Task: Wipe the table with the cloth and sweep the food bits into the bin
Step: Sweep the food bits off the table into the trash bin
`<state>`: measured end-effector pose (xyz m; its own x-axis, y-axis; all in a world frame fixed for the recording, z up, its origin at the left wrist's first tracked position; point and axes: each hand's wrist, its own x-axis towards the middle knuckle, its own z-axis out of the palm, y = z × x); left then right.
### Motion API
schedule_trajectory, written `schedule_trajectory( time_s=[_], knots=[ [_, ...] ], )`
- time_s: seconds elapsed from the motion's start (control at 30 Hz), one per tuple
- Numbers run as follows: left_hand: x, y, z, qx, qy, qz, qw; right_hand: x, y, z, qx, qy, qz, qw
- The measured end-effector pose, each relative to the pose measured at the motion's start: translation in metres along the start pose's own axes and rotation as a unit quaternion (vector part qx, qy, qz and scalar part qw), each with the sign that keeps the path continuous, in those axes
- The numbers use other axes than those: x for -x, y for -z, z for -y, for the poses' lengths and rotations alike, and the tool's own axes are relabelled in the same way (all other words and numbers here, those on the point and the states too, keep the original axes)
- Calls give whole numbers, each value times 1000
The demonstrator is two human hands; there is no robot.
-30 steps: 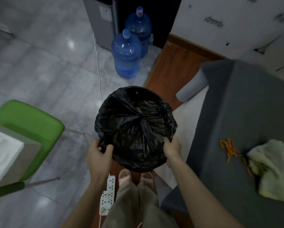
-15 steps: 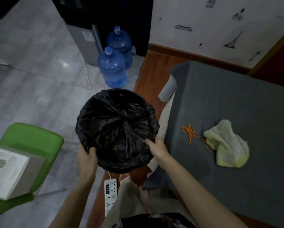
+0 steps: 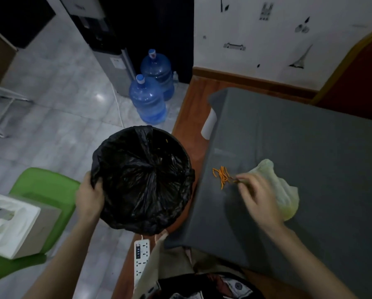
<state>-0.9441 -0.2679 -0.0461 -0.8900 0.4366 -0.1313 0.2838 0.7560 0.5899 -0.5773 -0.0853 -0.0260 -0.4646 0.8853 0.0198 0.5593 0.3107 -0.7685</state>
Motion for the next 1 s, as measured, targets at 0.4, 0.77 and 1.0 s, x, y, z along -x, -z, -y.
schedule_trajectory(
  time_s=[0.4,0.77,1.0],
  knots=[
    [-25,-17,-25,-99,-93,59,989,25,23,-86,322,-66,39,944],
    [-36,-24,-52,-59,-136,105,983,10,-20,-64,289,-166,-123,935],
    [-33,-28,-58,-50,-125,102,986,-4,-54,-40,264,-165,-138,940]
  ],
)
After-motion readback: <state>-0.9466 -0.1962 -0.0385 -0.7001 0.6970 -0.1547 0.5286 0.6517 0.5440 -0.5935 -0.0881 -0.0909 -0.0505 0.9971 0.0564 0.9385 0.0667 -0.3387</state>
